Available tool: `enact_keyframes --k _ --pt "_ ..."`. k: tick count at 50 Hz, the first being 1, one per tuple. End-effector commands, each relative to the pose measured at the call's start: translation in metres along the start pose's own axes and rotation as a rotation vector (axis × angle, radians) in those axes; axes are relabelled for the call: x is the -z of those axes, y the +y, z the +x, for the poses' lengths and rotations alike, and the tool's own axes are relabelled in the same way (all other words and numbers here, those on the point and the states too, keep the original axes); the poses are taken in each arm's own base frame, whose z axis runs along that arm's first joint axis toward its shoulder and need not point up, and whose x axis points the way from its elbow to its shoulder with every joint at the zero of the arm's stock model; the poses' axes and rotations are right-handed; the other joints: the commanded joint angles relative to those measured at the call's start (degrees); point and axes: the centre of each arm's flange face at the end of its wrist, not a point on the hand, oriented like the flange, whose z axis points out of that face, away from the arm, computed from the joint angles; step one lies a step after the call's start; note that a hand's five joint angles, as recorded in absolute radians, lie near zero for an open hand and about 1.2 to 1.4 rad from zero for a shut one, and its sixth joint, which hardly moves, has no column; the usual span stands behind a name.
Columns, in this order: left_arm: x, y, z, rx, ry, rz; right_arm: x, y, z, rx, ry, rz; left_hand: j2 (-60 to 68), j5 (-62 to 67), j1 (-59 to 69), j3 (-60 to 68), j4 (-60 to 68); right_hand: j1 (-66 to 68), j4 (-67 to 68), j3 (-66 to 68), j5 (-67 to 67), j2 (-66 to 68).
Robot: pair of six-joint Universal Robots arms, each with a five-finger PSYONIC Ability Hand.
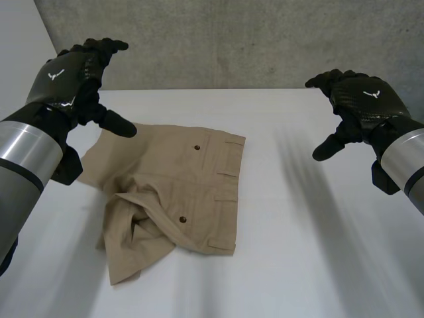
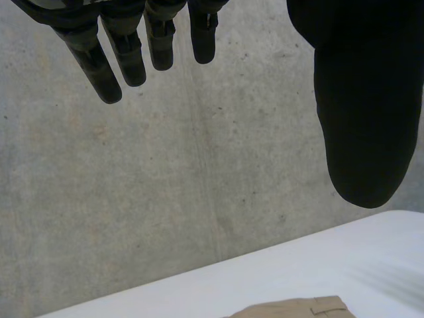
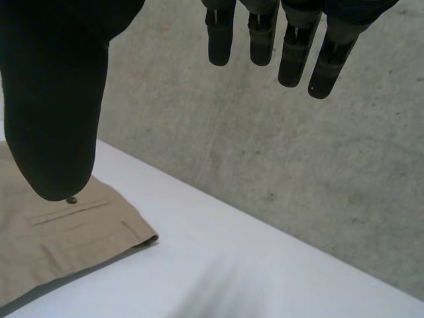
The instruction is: Fold the shorts.
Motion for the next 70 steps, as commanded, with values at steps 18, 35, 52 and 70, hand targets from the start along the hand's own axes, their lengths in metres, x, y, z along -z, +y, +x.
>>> enact_keyframes --k 18,35,52,70 --pt "0.004 0.003 -0.004 -0.143 -0.019 -0.046 0.013 0.090 -0.139 0.041 -0.445 -0.350 -0.9 -2.2 -0.2 -1.6 -1.1 -0.3 -2.2 -1.0 -2.6 -1.3" --pt "0.003 0.005 -0.006 -0.142 -0.029 -0.052 0.007 0.145 -0.178 0.106 -0.416 -0.343 -1.2 -2.5 -0.6 -1.9 -1.4 13.6 11.8 13.0 11.3 12.7" --pt "0.024 0.016 -0.007 -0.133 -0.039 -0.202 0.000 0.070 -0.166 0.108 -0.307 -0.102 8.7 7.4 9.3 8.0 8.5 68.7 66.9 68.1 66.5 67.8" --pt "0.088 0.076 -0.040 -0.067 -0.211 -0.599 -0.015 0.071 -0.131 0.204 -0.187 -0.107 21.0 19.7 21.6 20.3 20.8 68.7 66.9 68.1 66.5 67.8"
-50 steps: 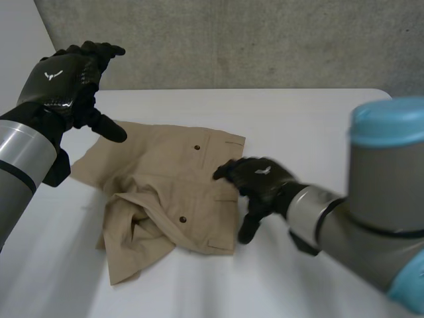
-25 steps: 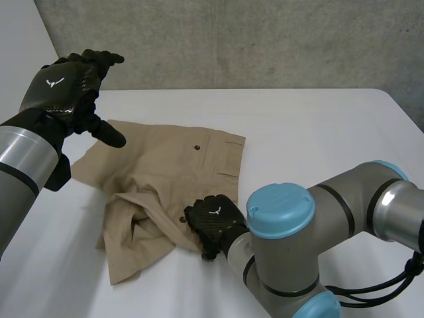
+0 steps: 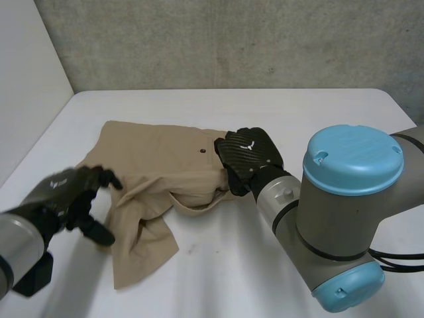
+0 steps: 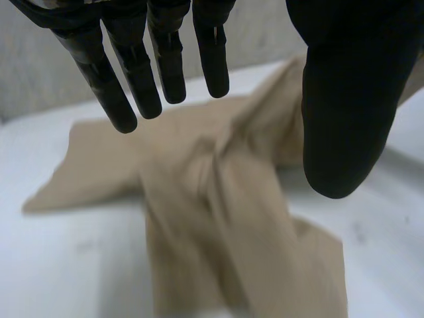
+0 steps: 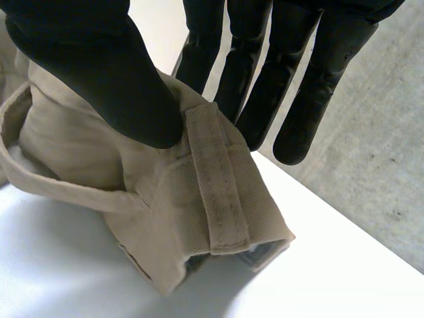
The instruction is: Fold the shorts.
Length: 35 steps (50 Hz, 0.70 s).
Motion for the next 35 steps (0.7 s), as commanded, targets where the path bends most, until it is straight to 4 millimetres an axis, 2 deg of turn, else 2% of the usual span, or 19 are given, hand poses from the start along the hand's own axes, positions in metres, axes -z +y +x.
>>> enact_keyframes --k 1,6,10,13,17,21,23,28,31,35 --pt "-0.005 0.018 -0.018 0.043 -0.075 -0.043 -0.001 0.009 0.005 -0.006 0.037 -0.022 6.7 6.3 6.6 6.6 6.4 24.1 12.1 15.1 13.8 12.8" --pt "-0.013 0.022 -0.030 0.070 -0.123 -0.038 -0.001 0.011 0.010 -0.030 0.087 0.001 10.0 9.7 10.0 10.0 9.8 24.1 12.1 15.1 13.8 12.8" --pt "-0.016 0.026 -0.031 0.079 -0.124 -0.050 0.004 0.010 0.011 -0.034 0.097 0.018 12.5 12.2 12.5 12.5 12.3 24.1 12.1 15.1 13.8 12.8" --pt "-0.021 0.037 -0.025 0.129 -0.100 -0.111 0.005 0.009 0.012 -0.035 0.101 0.029 12.0 11.7 12.0 12.0 11.8 24.1 12.1 15.1 13.8 12.8" --pt "-0.026 0.043 -0.022 0.160 -0.085 -0.149 0.008 0.008 0.013 -0.031 0.107 0.050 12.0 11.7 12.0 12.0 11.8 24.1 12.1 15.1 13.8 12.8" --pt "-0.043 0.053 -0.017 0.225 -0.064 -0.226 0.010 0.006 0.013 -0.028 0.109 0.057 11.9 11.6 11.9 11.8 11.6 24.1 12.1 15.1 13.8 12.8" --pt "-0.045 0.055 -0.015 0.227 -0.054 -0.238 0.010 0.006 0.013 -0.028 0.109 0.057 11.9 11.6 11.9 11.8 11.6 24.1 12.1 15.1 13.8 12.8" --pt "-0.056 0.070 0.009 0.233 0.045 -0.329 0.010 0.004 0.014 -0.025 0.108 0.062 11.7 11.4 11.7 11.7 11.5 24.1 12.1 15.1 13.8 12.8" --pt "-0.059 0.075 0.016 0.235 0.060 -0.350 0.010 0.005 0.014 -0.024 0.109 0.060 13.0 12.7 13.0 13.0 12.8 24.1 12.1 15.1 13.8 12.8" --pt "-0.065 0.078 0.019 0.227 0.052 -0.358 0.010 0.006 0.017 -0.023 0.115 0.055 46.3 46.0 46.3 46.2 46.0 24.1 12.1 15.1 13.8 12.8"
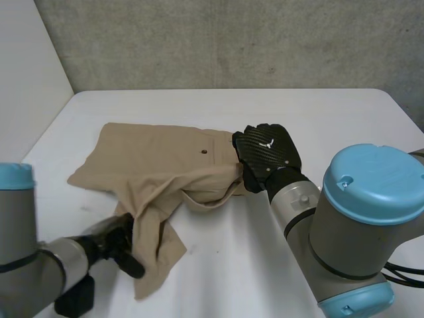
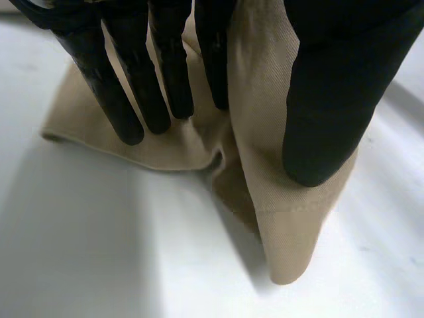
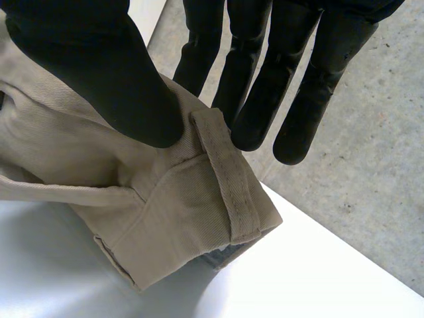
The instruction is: Fold the shorts.
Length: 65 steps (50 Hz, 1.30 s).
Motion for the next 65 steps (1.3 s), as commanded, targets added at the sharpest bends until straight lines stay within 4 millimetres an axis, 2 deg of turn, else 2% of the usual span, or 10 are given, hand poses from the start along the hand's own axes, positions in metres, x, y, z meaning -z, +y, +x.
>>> enact_keyframes --k 1,9,15,20,25,31,36,48,55,65 --pt "-0.014 0.007 0.011 -0.012 0.009 -0.036 -0.002 0.001 0.003 0.002 0.004 -0.004 46.5 46.7 46.2 46.5 46.4 24.1 12.0 12.6 13.8 12.8" --pt "0.009 -0.037 0.009 -0.031 -0.077 0.174 0.004 -0.017 0.013 0.062 0.010 0.014 46.6 46.7 46.2 46.6 46.4 24.1 12.0 12.6 13.8 12.8" --pt "0.104 -0.101 0.029 -0.225 -0.047 0.532 0.027 -0.071 0.047 0.221 0.064 0.060 46.6 46.7 46.2 46.6 46.4 24.1 12.0 12.6 13.8 12.8" --pt "0.158 -0.125 0.041 -0.263 -0.019 0.715 0.050 -0.118 0.063 0.224 0.116 0.169 46.6 46.7 46.2 46.6 46.4 24.1 12.0 12.6 13.8 12.8" --pt "0.265 -0.164 0.062 -0.276 0.056 1.050 0.094 -0.185 0.078 0.225 0.181 0.341 46.6 46.7 46.2 46.6 46.4 24.1 12.0 12.6 13.8 12.8" --pt "0.297 -0.175 0.069 -0.280 0.088 1.159 0.111 -0.218 0.093 0.232 0.232 0.396 46.6 46.7 46.2 46.6 46.4 24.1 12.0 12.6 13.8 12.8" --pt "0.274 -0.176 0.066 -0.280 0.071 1.089 0.098 -0.204 0.098 0.254 0.220 0.302 46.6 46.7 46.2 46.6 46.4 24.1 12.0 12.6 13.8 12.8" --pt "0.073 -0.145 0.043 -0.284 -0.006 0.517 0.020 -0.094 0.094 0.248 0.103 -0.075 46.6 46.7 46.2 46.6 46.4 24.1 12.0 12.6 13.8 12.8" --pt "-0.013 -0.155 0.035 -0.284 -0.027 0.471 -0.044 -0.028 0.086 0.235 0.071 -0.142 46.6 46.7 46.2 46.6 46.4 24.1 12.0 12.6 13.8 12.8" --pt "-0.074 -0.238 0.038 -0.264 -0.088 0.782 -0.116 -0.052 0.115 0.275 0.336 0.190 46.6 46.7 46.2 46.6 46.4 24.1 12.0 12.6 13.8 12.8"
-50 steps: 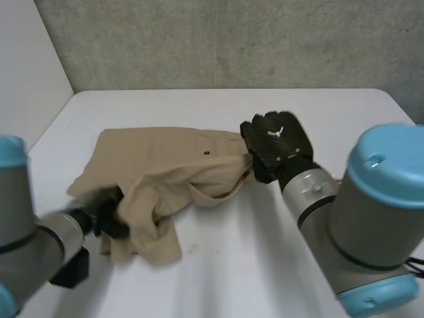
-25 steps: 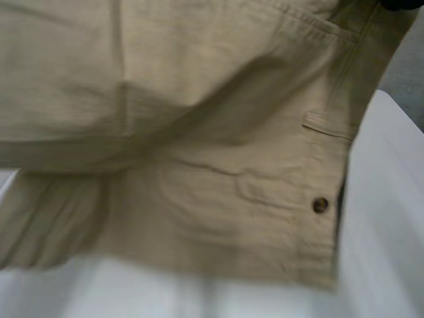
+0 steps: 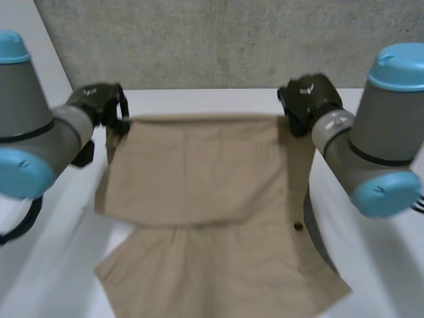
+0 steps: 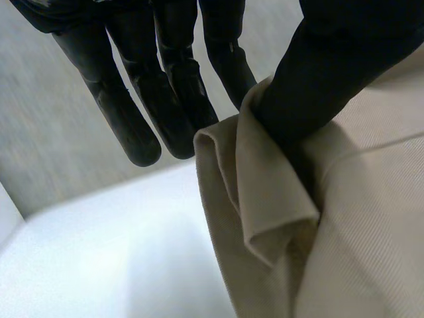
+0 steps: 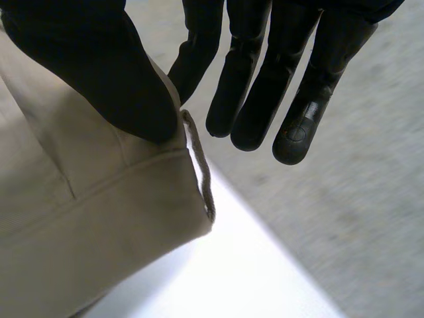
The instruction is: Fold the shorts.
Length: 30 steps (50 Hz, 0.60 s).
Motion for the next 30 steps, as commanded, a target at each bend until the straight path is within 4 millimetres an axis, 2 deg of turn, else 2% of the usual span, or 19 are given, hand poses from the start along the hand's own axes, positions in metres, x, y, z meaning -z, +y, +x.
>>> enact_keyframes --k 1,4,5,6,7,8,10,11,16,20,24,28,30 --pt "-0.061 -0.035 -0.010 -0.006 -0.099 0.236 -0.057 -0.030 0.028 0.025 0.279 0.276 11.4 13.7 15.4 11.8 11.6 24.1 11.7 12.6 13.3 12.4" --pt "-0.075 -0.039 -0.009 -0.029 -0.110 0.293 -0.066 -0.033 0.033 0.060 0.306 0.299 11.4 13.7 15.4 11.8 11.6 24.1 11.7 12.6 13.3 12.4" --pt "-0.078 -0.039 -0.008 -0.034 -0.108 0.309 -0.073 -0.030 0.031 0.088 0.308 0.290 11.4 13.7 15.4 11.8 11.6 -6.4 -18.9 -18.0 -17.3 -18.2" --pt "-0.080 -0.040 -0.007 -0.039 -0.107 0.329 -0.076 -0.026 0.030 0.103 0.306 0.278 2.9 5.2 6.9 3.3 3.1 -38.1 -50.5 -49.6 -48.9 -49.8" --pt "-0.083 -0.041 -0.003 -0.052 -0.100 0.368 -0.079 -0.023 0.027 0.120 0.303 0.266 -47.6 -45.3 -43.6 -47.3 -47.5 -45.9 -58.3 -57.4 -56.7 -57.6" --pt "-0.085 -0.041 -0.001 -0.059 -0.096 0.387 -0.082 -0.019 0.025 0.136 0.297 0.253 -58.6 -56.3 -54.6 -58.2 -58.4 -45.9 -58.3 -57.4 -56.7 -57.6" --pt "-0.087 -0.040 0.001 -0.076 -0.090 0.413 -0.086 -0.010 0.019 0.168 0.281 0.217 -54.0 -51.7 -50.0 -53.7 -53.9 -45.9 -58.3 -57.4 -56.7 -57.6" --pt "-0.088 -0.036 0.003 -0.092 -0.087 0.426 -0.086 -0.009 0.017 0.175 0.277 0.211 -58.6 -56.3 -54.6 -58.2 -58.4 -45.9 -58.3 -57.4 -56.7 -57.6" --pt "-0.085 -0.024 0.009 -0.111 -0.083 0.419 -0.081 -0.002 0.013 0.173 0.256 0.177 -58.6 -56.3 -54.6 -58.2 -58.4 -45.9 -58.3 -57.4 -56.7 -57.6" --pt "-0.076 -0.017 0.011 -0.119 -0.071 0.378 -0.063 -0.001 0.013 0.129 0.229 0.148 -58.6 -56.3 -54.6 -58.2 -58.4 -45.9 -58.3 -57.4 -56.7 -57.6" --pt "-0.048 -0.013 0.009 -0.125 -0.068 0.315 -0.051 -0.001 0.012 0.111 0.205 0.134 -58.6 -56.3 -54.6 -58.2 -58.4 -45.9 -58.3 -57.4 -56.7 -57.6" --pt "-0.020 -0.005 0.007 -0.131 -0.066 0.256 -0.018 0.007 0.003 0.093 0.087 0.087 -58.6 -56.3 -54.6 -58.2 -58.4 -45.9 -58.3 -57.4 -56.7 -57.6" --pt "-0.002 0.003 0.006 -0.137 -0.062 0.202 -0.010 0.010 -0.002 0.085 0.040 0.073 -58.6 -56.3 -54.6 -58.2 -58.4 -45.9 -58.3 -57.4 -56.7 -57.6"
